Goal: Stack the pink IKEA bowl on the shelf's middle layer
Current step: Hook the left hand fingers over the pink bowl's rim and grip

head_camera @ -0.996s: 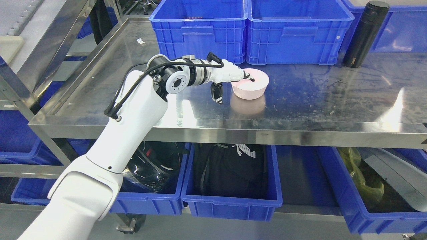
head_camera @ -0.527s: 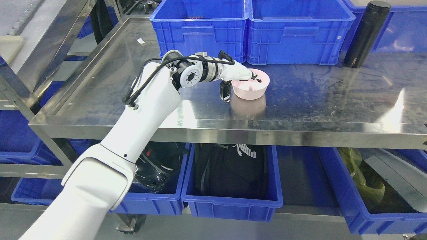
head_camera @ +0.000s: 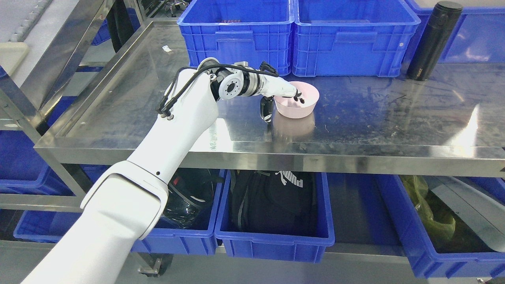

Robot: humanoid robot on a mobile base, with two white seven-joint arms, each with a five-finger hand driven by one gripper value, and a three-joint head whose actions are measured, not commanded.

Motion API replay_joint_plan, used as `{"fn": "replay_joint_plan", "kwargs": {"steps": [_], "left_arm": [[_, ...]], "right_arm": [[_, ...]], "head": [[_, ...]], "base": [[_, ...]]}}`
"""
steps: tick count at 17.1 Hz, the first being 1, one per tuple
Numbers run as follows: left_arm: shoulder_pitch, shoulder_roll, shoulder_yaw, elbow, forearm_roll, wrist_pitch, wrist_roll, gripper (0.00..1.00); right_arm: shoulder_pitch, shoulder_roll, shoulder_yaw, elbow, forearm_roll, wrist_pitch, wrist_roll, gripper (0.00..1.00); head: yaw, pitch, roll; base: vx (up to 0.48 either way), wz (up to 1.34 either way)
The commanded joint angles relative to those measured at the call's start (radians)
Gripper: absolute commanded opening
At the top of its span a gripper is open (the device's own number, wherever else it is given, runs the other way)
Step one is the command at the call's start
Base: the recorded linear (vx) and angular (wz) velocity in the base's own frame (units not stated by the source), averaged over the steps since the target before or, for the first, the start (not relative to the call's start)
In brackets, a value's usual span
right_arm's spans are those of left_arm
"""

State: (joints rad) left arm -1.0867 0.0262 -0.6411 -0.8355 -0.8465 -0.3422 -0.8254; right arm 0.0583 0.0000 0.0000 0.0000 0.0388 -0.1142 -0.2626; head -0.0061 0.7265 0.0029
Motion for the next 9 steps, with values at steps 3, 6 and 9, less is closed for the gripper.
{"fn": "replay_joint_plan", "kwargs": {"steps": [3,6,9], "left_arm": [[-0.013,-0.009,0.001,0.161,0.017,-0.086,0.023,0.76],[-0.015,-0.009,0.003,0.159,0.030,-0.098,0.022,0.62],[-0.015,-0.009,0.004,0.161,0.038,-0.132,0.016,0.39]], "right_arm": [[0.000,-0.017,0.005,-0.017,0.000,-0.001,0.000,1.00],[0.000,-0.017,0.005,-0.017,0.001,-0.001,0.000,1.00],[0.000,-0.017,0.005,-0.017,0.001,-0.001,0.000,1.00]], "head": [[0.0000,0.000,0.000],[0.0000,0.000,0.000],[0.0000,0.000,0.000]], "base": [[0.000,0.00],[-0.001,0.01],[-0.005,0.04]]}}
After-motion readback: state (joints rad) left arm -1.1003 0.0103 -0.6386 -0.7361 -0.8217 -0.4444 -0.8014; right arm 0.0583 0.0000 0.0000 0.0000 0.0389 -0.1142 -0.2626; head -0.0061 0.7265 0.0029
